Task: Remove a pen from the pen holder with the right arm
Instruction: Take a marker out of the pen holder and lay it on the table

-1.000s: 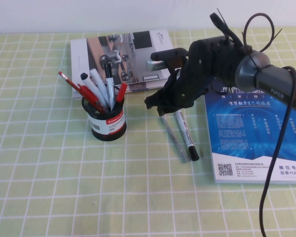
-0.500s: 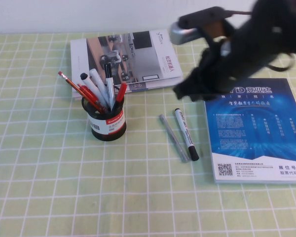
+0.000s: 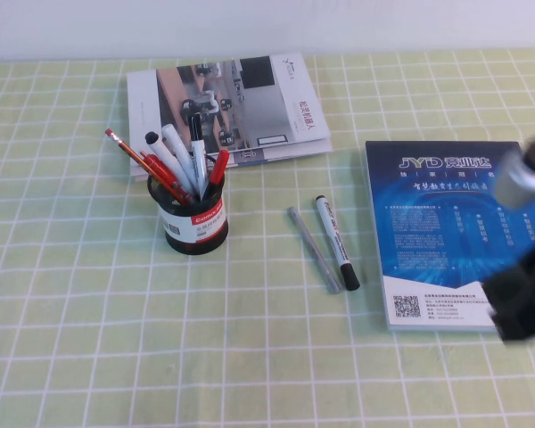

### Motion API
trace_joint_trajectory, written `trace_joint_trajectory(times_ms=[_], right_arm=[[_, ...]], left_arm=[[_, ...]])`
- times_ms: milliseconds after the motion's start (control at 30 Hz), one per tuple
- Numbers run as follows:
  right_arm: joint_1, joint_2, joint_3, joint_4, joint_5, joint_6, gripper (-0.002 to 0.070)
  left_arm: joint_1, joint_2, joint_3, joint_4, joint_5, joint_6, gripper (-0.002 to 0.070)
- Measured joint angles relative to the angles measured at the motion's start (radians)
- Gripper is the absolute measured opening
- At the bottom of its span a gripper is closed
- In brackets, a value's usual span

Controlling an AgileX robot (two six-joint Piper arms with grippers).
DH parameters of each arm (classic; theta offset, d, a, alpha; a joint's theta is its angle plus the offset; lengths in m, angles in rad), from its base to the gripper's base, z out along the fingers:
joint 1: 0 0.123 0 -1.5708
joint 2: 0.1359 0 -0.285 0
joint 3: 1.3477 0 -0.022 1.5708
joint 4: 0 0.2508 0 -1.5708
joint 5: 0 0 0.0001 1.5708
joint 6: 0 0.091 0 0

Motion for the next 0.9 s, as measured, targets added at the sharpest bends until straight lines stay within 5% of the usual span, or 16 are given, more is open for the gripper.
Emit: trace_joint_trajectory(times_ms=[267,600,900], right_arm=[[0.0,-0.23,0.154,0.035,0.084,0.0,-0.0012],[-0.018,-0.445,0.406,-0.028,-0.153,0.0,-0.0013],[-0.362,-0.729,0.78,0.021,-0.592,0.0,-0.0012]], left_arm=[[0.0,0.0,0.0,0.0,0.0,0.0,-0.0005],[0.0,0.0,0.0,0.0,0.0,0.0,-0.0005],[0.0,0.0,0.0,0.0,0.0,0.0,-0.0005]])
